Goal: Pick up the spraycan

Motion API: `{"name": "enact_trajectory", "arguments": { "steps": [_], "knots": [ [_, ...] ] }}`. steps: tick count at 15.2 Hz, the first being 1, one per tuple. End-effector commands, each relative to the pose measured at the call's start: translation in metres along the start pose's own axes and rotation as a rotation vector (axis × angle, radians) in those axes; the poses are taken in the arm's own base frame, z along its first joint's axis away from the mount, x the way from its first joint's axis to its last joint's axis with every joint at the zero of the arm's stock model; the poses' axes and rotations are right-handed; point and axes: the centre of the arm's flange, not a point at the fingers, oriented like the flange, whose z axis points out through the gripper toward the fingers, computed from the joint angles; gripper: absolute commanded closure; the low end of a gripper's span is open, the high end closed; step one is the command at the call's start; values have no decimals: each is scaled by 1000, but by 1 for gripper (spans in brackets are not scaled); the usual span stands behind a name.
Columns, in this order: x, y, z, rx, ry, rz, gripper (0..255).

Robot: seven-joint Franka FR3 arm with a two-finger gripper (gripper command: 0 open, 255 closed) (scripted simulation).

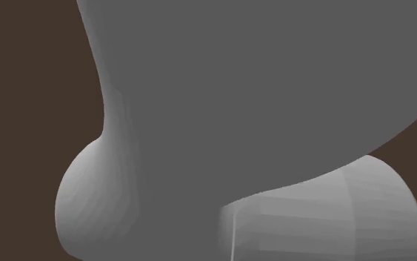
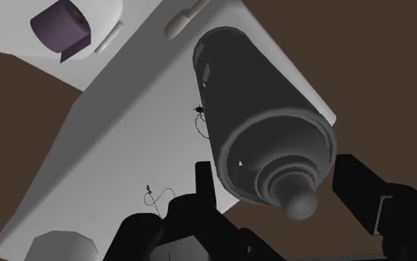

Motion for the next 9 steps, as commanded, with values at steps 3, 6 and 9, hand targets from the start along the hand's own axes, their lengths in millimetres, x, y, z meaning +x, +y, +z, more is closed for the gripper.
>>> {"name": "enact_trajectory", "arguments": {
  "steps": [3,6,9],
  "knots": [
    [5,-3,-21,0,0,0,255],
    [9,-4,-36,0,0,0,255],
    [10,-5,-42,0,0,0,255]
  ]
}}
